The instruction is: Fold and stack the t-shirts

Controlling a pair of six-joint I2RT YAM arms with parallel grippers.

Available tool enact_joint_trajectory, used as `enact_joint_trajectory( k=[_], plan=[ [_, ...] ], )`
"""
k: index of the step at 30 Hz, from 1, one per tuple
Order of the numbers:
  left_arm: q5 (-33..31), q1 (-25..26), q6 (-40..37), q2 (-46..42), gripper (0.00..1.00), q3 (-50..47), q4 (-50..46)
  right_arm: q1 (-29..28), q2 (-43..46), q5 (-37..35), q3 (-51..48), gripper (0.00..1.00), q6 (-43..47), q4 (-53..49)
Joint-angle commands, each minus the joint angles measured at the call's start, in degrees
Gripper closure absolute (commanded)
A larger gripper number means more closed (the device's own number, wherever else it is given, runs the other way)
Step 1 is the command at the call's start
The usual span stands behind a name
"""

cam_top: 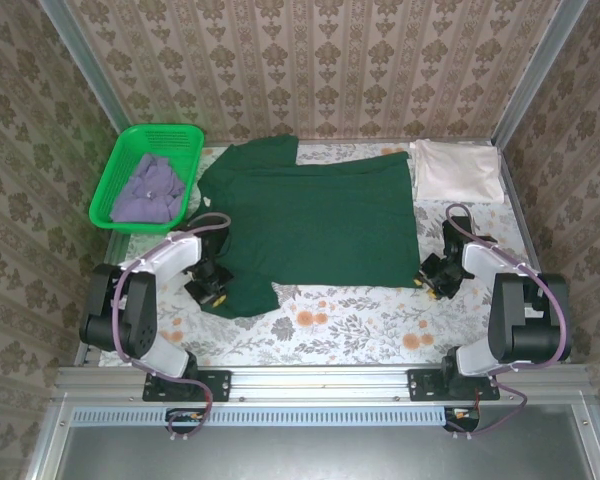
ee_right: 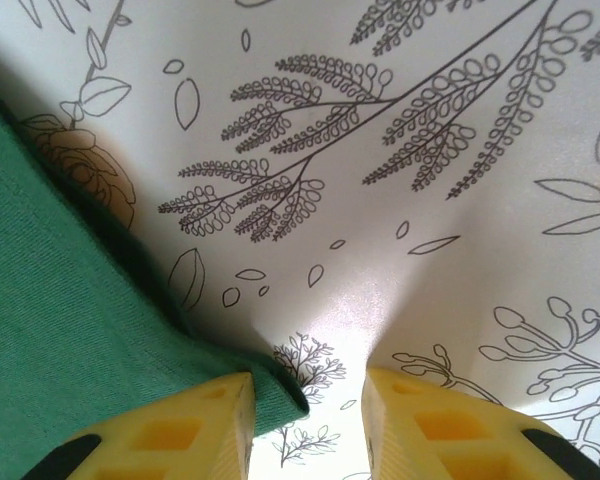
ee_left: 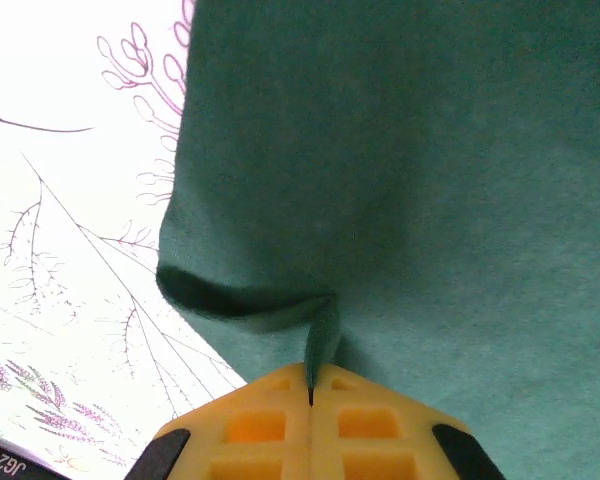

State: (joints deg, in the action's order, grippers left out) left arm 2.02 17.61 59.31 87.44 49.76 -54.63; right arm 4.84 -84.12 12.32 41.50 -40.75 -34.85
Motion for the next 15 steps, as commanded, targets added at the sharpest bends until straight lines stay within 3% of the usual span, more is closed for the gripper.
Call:
enact_joint_trajectory(
  k=[1,15],
  plan=[
    [-1.5,0.3,-1.3,-1.7,1.0,-1.7,-2.3,-1.6,-0.9,3.2,-0.6,0.65,-0.3,1.7],
    [-5.2,0.4,-4.4,-4.9,1.0,-4.1,-6.0,-5.1,-4.9,-0.6,3.7,0.76,1.4,-0.9]
  ],
)
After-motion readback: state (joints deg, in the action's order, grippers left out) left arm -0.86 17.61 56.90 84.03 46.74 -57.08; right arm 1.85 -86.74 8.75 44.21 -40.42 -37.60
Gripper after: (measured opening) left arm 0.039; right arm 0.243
